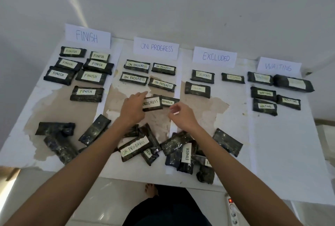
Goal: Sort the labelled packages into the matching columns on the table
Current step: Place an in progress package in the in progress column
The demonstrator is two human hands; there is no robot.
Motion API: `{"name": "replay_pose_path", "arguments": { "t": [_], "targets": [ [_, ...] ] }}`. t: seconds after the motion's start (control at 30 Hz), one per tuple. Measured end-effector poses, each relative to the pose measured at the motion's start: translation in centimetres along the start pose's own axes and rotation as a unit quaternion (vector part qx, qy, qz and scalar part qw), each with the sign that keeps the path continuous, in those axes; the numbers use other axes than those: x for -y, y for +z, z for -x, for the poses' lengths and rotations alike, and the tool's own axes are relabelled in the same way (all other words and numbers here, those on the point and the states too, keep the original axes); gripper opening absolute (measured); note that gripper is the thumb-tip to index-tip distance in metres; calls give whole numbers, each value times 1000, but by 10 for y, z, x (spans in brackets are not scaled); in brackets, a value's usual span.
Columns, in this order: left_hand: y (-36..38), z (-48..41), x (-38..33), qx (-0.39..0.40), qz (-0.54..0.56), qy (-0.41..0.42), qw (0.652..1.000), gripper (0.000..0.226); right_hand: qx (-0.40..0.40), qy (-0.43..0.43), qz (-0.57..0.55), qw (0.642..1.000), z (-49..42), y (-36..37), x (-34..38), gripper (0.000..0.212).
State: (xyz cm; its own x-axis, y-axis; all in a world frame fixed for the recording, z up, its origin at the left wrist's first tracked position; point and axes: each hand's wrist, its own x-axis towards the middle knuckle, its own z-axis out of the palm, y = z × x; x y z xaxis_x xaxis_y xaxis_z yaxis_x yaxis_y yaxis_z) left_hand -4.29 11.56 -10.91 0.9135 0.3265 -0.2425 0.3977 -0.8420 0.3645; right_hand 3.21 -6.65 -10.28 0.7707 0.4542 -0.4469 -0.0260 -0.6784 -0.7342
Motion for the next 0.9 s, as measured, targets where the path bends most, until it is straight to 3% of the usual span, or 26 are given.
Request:
{"name": "replay_pose_path", "arguments": {
  "t": [0.17,0.3,0.53,0.9],
  "targets": [
    [0,-30,36,7,-76,-18,997,72,-10,-122,232,965,-52,-3,-17,42],
    [4,-47,52,-1,-109,-11,994,62,8,-175,333,926,-77,4,-22,46],
    [7,-71,75,-18,-97,14,995,63,-23,-252,332,909,-99,17,-16,36],
    [-5,-54,85,-31,-38,37,998,60,-16,-212,339,917,-81,30,1,40]
  ]
}}
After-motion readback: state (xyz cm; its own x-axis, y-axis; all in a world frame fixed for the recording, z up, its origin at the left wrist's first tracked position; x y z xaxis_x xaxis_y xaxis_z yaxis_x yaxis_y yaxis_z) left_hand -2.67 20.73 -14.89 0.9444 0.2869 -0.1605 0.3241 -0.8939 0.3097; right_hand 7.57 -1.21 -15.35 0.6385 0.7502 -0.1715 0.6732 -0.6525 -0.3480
